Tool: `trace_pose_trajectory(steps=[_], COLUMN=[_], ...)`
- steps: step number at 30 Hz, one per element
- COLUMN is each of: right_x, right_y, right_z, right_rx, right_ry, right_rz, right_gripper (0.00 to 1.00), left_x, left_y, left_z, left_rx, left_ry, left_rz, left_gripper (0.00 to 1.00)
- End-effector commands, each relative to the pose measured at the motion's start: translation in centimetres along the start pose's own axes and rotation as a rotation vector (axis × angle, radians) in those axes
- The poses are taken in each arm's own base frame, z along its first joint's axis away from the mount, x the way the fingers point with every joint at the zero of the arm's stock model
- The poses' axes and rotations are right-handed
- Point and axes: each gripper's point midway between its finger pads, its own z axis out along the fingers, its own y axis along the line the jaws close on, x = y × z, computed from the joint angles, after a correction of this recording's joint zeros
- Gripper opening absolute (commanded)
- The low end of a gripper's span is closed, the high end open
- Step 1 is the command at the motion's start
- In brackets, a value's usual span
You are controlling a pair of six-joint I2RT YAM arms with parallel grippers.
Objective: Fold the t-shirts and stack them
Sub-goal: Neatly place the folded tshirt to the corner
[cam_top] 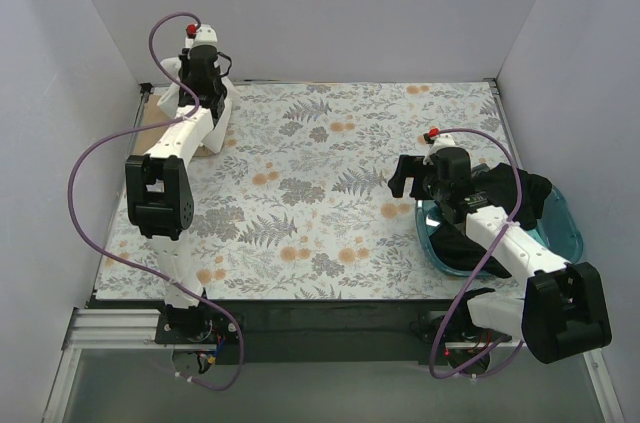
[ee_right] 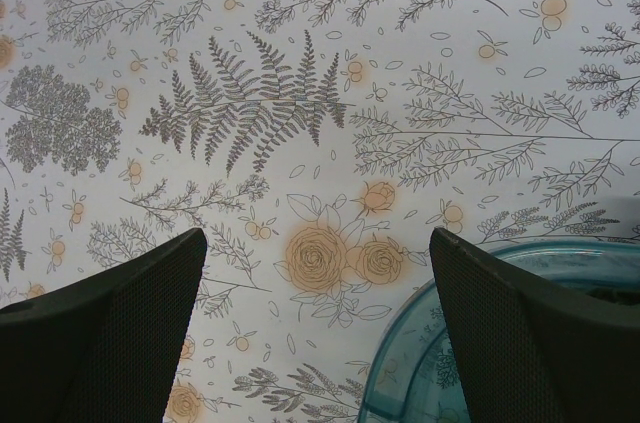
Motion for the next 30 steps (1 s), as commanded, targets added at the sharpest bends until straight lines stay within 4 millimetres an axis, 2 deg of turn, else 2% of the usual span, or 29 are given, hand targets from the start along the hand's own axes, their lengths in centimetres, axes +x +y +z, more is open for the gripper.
trace_pose_trajectory(steps=[1,10,14,22,26,28,29,30], right_x=[-1.5,-1.3,-1.2,-1.0,-1.2,-1.1,-1.2,-1.1], right_y=[0.3,0.1,0.0,-0.7,-1.2,-1.1,-1.1,-1.1], right_z=[0.0,0.2,0.3,0.7,0.8,1.0,0.9,1.1], right_rx=[-0.016,-0.008,-0.006,0.029,0.059,0.054,0.055,0.055], right_ry=[-0.054,-0.047,-0.04,-0.032,-0.038,-0.032,-0.036,-0.029], right_rz=[-0.013,-0.011,-0.014,-0.021,-0.023,-0.027,-0.026,-0.026], right_gripper=[0.98,0.98,0.98,0.98,0.98,0.98,0.98,0.98], left_x=[-6.1,-6.0,-5.0,0.1,3.7,4.8,6.2,6.8], left_y=[3.5,4.2,4.3,3.5,2.8,2.6,3.9,4.5], left_z=[-1.7,-1.2,-0.6,2.7,4.6,5.1,6.2,6.7], left_rx=[-0.041,-0.073,-0.099,-0.102,-0.106,-0.113,-0.143,-0.153], left_ry=[-0.113,-0.12,-0.12,-0.046,0.008,0.021,0.044,0.052], left_rz=[-0.083,-0.062,-0.026,0.011,0.013,0.01,0.012,0.005], left_gripper=[0.0,0.0,0.0,0.0,0.0,0.0,0.0,0.0])
